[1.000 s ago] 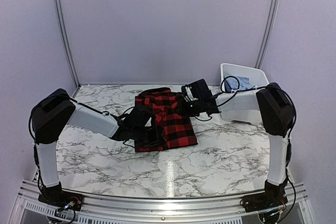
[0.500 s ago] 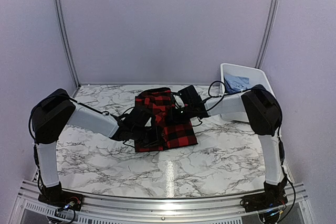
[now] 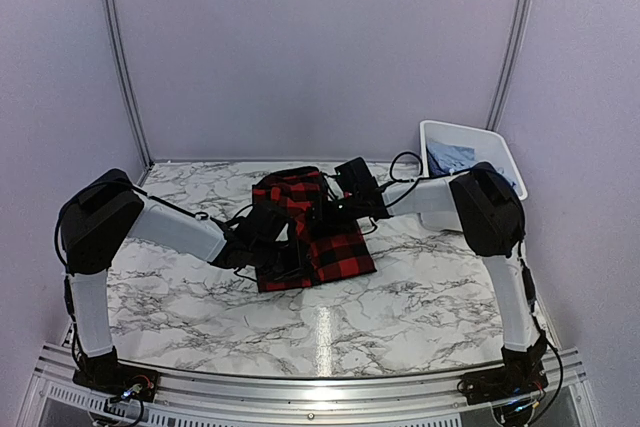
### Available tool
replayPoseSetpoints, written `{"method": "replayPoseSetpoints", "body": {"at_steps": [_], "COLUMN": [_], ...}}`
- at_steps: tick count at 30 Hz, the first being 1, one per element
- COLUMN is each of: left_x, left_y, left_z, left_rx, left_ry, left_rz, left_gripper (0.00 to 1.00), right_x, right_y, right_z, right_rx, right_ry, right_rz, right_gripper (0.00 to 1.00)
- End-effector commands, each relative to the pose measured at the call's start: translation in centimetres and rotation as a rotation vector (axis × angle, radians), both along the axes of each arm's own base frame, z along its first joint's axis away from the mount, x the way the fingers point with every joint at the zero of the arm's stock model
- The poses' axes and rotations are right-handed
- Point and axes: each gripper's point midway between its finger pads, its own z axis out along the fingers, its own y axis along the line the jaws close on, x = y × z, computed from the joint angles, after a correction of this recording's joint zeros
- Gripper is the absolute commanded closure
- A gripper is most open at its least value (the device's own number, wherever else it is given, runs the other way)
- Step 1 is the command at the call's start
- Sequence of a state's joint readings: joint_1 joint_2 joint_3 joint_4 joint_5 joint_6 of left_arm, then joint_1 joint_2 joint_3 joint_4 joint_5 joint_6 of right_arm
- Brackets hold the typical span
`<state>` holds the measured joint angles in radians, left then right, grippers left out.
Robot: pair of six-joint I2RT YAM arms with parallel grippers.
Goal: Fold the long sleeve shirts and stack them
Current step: Smooth out the 2/3-rectangle-folded shirt at the center of the board.
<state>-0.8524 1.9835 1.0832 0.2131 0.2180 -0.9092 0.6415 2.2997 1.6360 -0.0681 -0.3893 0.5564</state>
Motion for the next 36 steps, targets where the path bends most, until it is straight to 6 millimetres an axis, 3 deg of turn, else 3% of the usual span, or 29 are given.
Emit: {"method": "replayPoseSetpoints", "body": {"at_steps": [1,11,15,20,28,33,36], "left_x": [-1.2,-1.2,-1.2,-1.3,-1.4,-1.4,-1.2], "left_y": [0.6,0.6,0.6,0.6,0.9,0.9,1.1], "left_z": [-1.9,-1.8,-1.8,-1.7,-1.5,-0.8,0.7], "left_rx": [0.047,0.049,0.048,0.049,0.051,0.051,0.05], "left_ry": [0.039,0.039,0.039,0.039,0.032,0.025,0.0], "left_rz": [-0.016,-0.015,-0.016,-0.016,-0.017,-0.024,-0.024], "left_gripper": [0.92,0.93,0.93,0.93,0.93,0.92,0.92], "right_x": [1.4,2.9,4.1,5.7,8.2,8.3,7.6], "right_y": [0.3,0.2,-0.5,-2.4,-7.4,-8.5,-9.6], "right_z": [0.9,-1.1,-0.9,-0.1,1.9,4.0,4.3], "right_rx": [0.025,0.021,0.014,0.001,-0.043,-0.089,-0.13], "right_ry": [-0.016,0.014,0.005,-0.015,-0.062,-0.117,-0.13], "right_rz": [-0.008,-0.018,-0.04,-0.082,-0.158,-0.162,-0.171], "right_gripper": [0.67,0.53,0.44,0.35,0.3,0.28,0.29]}}
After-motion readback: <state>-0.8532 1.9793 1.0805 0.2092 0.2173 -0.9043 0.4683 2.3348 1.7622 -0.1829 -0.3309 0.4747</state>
